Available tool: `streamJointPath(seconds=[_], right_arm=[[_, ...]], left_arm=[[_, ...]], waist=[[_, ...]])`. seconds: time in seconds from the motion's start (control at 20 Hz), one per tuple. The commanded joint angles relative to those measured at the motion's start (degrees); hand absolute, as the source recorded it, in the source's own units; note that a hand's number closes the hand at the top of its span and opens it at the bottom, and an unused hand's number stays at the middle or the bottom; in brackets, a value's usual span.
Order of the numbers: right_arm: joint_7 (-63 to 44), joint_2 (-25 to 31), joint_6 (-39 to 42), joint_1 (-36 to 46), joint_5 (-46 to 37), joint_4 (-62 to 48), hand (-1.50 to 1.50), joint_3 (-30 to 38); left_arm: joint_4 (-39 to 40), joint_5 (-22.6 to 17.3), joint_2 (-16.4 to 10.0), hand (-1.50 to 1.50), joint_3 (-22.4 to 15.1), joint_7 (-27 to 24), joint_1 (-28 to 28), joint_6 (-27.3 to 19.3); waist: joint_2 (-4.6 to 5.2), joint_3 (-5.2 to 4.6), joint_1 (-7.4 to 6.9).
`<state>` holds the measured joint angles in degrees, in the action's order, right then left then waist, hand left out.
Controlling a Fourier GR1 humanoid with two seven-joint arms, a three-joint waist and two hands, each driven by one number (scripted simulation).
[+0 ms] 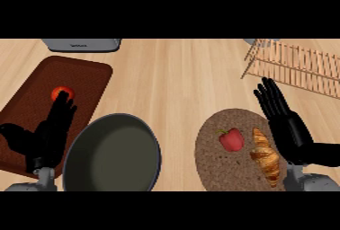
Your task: Pick the bell pepper from the placemat and place it in the tiered shelf
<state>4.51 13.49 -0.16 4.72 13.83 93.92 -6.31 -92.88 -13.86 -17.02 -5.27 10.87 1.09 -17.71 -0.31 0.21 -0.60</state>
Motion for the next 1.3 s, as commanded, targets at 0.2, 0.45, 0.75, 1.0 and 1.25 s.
streamJointPath(seconds=[0.2,0.45,0.75,1.0,1.25], right_arm=[[6.44,-3.12,-8.43,8.63,-22.28,1.67,1.5,-12.2],[5.22,-0.33,-31.19,1.84,-40.76,-0.29,1.5,-3.9],[1.42,-13.2,-43.05,-8.32,-57.73,-3.14,-1.5,-25.05],[-14.69,-12.97,-41.06,-12.71,-80.92,1.06,-1.5,-22.02],[-27.16,-13.45,-27.84,-18.11,-96.87,7.95,-1.5,-21.54]], left_arm=[[4.27,1.57,-8.09,0.0,2.94,-2.28,-2.12,7.11],[6.02,1.31,-6.73,0.0,2.24,-3.19,-4.67,7.19],[11.87,-1.05,-8.81,0.0,6.04,-6.16,-1.74,12.79],[11.72,-1.03,-9.84,0.0,7.05,-6.22,-3.51,12.77],[11.46,-1.25,-8.97,0.0,6.56,-5.67,-3.86,12.95]], waist=[[0.27,-0.35,-1.28],[-0.2,-0.59,2.63],[0.24,-0.3,1.0],[-0.22,-0.66,2.4],[-0.23,-0.69,2.93]])
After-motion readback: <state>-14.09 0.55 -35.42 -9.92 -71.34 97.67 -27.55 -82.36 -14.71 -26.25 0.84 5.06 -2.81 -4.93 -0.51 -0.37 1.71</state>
